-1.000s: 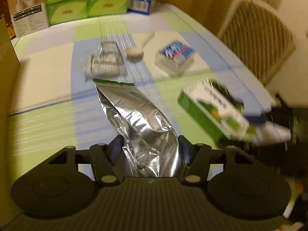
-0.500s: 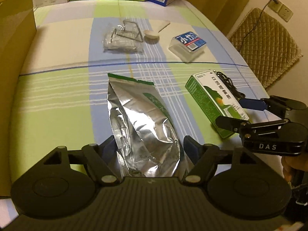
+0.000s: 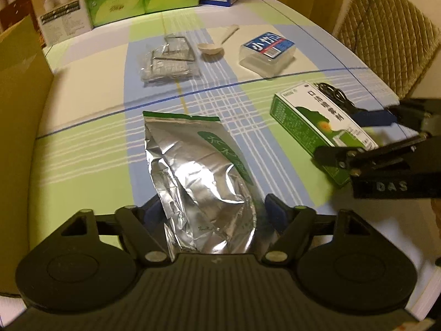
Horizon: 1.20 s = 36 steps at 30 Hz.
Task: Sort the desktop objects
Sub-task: 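Lift and carry the foil bag and spray box over the cardboard box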
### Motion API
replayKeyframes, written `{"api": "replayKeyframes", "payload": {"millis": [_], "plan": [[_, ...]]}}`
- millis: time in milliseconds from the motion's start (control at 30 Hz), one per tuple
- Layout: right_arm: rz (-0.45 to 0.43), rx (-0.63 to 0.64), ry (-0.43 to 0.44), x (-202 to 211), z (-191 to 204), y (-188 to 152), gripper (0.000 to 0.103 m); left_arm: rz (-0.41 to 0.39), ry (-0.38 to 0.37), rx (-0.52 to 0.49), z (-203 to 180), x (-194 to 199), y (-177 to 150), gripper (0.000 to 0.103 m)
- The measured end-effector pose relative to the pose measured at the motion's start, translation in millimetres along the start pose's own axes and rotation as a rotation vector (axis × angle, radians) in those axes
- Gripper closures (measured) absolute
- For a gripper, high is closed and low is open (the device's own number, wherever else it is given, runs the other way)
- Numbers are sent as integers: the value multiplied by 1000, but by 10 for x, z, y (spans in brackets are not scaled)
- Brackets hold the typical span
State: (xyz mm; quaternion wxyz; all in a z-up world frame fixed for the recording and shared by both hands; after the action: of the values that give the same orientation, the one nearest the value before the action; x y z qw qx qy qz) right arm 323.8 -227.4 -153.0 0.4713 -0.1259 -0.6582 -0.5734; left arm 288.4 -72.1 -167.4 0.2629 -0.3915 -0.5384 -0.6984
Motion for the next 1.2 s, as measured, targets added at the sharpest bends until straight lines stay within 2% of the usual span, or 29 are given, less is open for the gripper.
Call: {"api": "replayKeyframes", "payload": {"millis": [67, 133, 233, 300, 367, 433, 500, 600, 800, 967, 1200], "plan": [[-1, -6, 5, -20, 6, 8, 29, -4, -6, -2, -8, 17, 6, 43], [1, -8, 12, -30, 13, 16, 30, -8, -14, 11, 14, 21, 4, 45], [1, -19, 19, -35, 14, 24, 30, -8, -18, 16, 19, 19, 4, 44], [3, -17, 17, -46, 18, 24, 30, -10, -12, 14, 12, 13, -1, 38], [4, -19, 17, -59, 25, 30, 35, -15, 1, -5, -8, 5, -13, 35], [5, -18, 17, -72, 36, 38, 47, -16, 1, -2, -8, 3, -17, 34], [3, -17, 16, -80, 51, 47, 49, -16, 4, -10, -5, 4, -16, 34], [6, -22, 20, -69, 64, 42, 50, -15, -3, -22, -16, 21, -13, 43], [-28, -44, 5, 106, 63, 1, 50, -32, -8, -20, -21, 57, -16, 53], [-61, -116, 7, 325, 95, -145, 50, -25, -8, -45, -68, 132, -29, 56], [-86, -173, 8, 615, 208, -301, 50, 1, -46, -54, -174, 291, -141, 59]]}}
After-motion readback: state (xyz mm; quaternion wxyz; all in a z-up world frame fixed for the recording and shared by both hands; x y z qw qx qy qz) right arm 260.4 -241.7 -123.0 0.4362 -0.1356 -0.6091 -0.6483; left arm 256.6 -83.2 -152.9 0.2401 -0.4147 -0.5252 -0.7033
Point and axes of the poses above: each gripper's, at about its wrist camera, not at the fingertips, and x roughly against the way its jaws point, z to its left, y to its top, the point moved 6 cm from there along -x, roughly the way its jaws point, and after that the axes turned 9 degrees about y, right-handed, at the moved point
